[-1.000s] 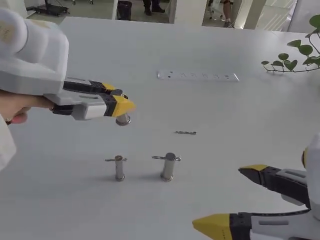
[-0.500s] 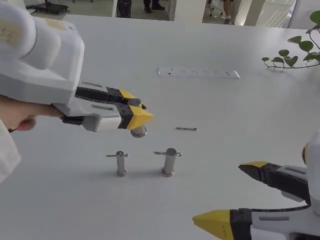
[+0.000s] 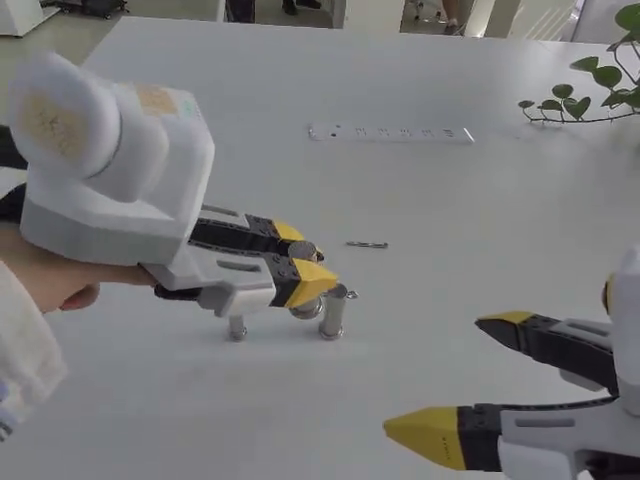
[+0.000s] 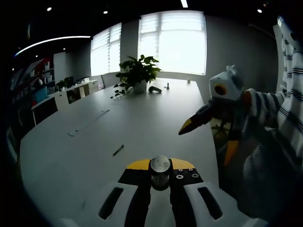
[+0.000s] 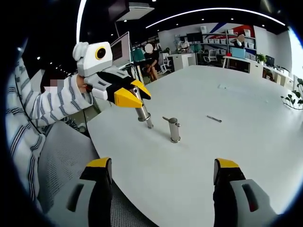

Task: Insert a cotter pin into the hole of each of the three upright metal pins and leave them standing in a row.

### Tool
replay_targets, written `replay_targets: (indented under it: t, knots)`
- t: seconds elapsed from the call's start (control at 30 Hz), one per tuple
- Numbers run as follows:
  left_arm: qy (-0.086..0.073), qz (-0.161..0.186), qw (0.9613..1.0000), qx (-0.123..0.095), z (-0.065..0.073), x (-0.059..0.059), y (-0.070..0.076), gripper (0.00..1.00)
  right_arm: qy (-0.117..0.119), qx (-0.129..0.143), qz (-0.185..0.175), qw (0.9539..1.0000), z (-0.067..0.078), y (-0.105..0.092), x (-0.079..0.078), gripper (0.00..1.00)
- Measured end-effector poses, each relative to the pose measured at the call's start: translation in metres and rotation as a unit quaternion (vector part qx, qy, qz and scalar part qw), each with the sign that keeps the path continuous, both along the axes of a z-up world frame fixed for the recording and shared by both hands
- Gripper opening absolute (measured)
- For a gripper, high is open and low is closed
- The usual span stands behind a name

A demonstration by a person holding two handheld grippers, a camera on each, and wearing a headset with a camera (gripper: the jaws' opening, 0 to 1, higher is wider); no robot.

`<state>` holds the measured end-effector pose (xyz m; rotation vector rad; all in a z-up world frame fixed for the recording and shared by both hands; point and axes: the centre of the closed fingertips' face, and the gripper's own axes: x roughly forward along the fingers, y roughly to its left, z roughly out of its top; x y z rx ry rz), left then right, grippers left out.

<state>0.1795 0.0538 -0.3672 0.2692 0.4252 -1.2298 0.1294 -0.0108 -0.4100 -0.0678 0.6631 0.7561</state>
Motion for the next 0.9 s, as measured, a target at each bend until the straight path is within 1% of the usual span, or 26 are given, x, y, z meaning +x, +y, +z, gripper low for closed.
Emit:
replay_targets:
  t: [0.03, 0.17, 0.23, 0.3, 0.43, 0.53, 0.6, 0.7, 0.73, 0.77, 0.9]
  knots:
    - [-0.004, -0.001, 1.0000, 0.005, -0.005, -0.001, 0.000, 0.10, 0.000, -0.001, 0.000, 1.0000, 0.000, 0.000, 0.000, 0.88]
    - [-0.003, -0.004, 0.9998, 0.019, -0.018, -0.005, 0.000, 0.10, 0.001, -0.001, 0.000, 1.0000, 0.000, -0.002, -0.001, 0.88]
    - [0.010, -0.002, 0.9997, 0.022, -0.022, -0.008, 0.000, 0.10, 0.001, -0.002, -0.001, 1.0000, 0.000, -0.003, -0.001, 0.87]
    - [0.004, -0.006, 0.9997, 0.025, -0.026, -0.011, -0.002, 0.10, 0.002, -0.002, -0.003, 1.0000, 0.000, -0.004, -0.001, 0.87]
    - [0.002, -0.007, 0.9993, 0.037, -0.035, -0.013, -0.003, 0.10, 0.003, -0.001, -0.004, 1.0000, -0.001, -0.004, -0.002, 0.87]
    - [0.006, -0.006, 0.9990, 0.044, -0.042, -0.014, -0.004, 0.10, 0.004, -0.002, -0.003, 1.0000, -0.002, -0.003, -0.003, 0.87]
    - [0.002, -0.007, 0.9987, 0.049, -0.046, -0.016, -0.004, 0.10, 0.006, -0.001, -0.003, 1.0000, -0.002, -0.004, -0.003, 0.87]
    - [0.001, -0.005, 0.9986, 0.053, -0.052, -0.016, -0.003, 0.10, 0.006, -0.002, -0.003, 1.0000, -0.003, -0.005, -0.002, 0.87]
    - [0.004, -0.001, 0.9986, 0.053, -0.054, -0.015, -0.003, 0.10, 0.006, -0.002, -0.003, 1.0000, -0.003, -0.005, -0.002, 0.87]
    - [0.004, 0.000, 0.9985, 0.054, -0.056, -0.015, -0.002, 0.10, 0.007, -0.002, -0.004, 1.0000, -0.003, -0.006, -0.001, 0.87]
    - [0.003, 0.005, 0.9977, 0.068, -0.066, -0.014, 0.000, 0.10, 0.007, -0.003, -0.003, 1.0000, -0.003, -0.006, -0.001, 0.87]
